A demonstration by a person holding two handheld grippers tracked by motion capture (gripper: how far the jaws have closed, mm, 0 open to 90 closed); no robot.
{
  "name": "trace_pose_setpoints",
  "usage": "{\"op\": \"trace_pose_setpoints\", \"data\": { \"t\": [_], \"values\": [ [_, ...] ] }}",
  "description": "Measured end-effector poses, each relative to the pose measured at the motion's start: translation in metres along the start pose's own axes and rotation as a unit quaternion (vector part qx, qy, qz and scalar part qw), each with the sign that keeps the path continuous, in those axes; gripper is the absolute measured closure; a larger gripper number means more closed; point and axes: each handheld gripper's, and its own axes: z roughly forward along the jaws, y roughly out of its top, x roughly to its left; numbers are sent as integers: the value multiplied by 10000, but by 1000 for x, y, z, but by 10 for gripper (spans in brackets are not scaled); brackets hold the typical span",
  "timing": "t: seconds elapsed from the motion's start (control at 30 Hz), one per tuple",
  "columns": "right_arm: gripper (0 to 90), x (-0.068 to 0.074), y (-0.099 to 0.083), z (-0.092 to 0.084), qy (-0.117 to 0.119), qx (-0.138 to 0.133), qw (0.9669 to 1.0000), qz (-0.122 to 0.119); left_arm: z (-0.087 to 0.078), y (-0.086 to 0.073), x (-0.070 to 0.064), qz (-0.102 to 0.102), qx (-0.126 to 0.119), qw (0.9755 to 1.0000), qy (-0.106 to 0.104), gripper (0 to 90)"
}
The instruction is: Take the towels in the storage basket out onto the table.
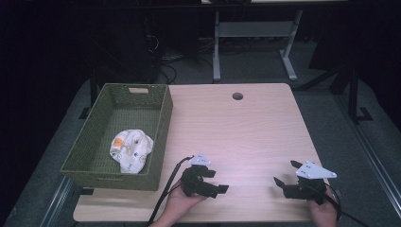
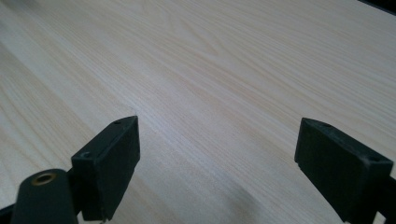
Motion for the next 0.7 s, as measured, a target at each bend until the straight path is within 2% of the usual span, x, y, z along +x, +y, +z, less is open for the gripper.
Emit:
{"op": "trace_pose_setpoints", "data": {
  "t": [0.23, 0.37, 0.47, 0.7],
  "values": [
    [137, 2, 1, 0, 8, 9, 10000, -1, -4, 0, -1, 12, -36, 10000, 71, 217],
    [137, 5, 4, 0, 11, 36, 10000, -59, -8, 2, -1, 101, 16, 9999, 108, 218],
    [137, 7, 4, 1, 20, 39, 9999, -103, -9, 4, -2, 85, -67, 9999, 80, 219],
    [137, 6, 2, 1, -3, 72, 10000, -18, -11, 12, -2, 158, -36, 9998, 136, 219]
  ]
}}
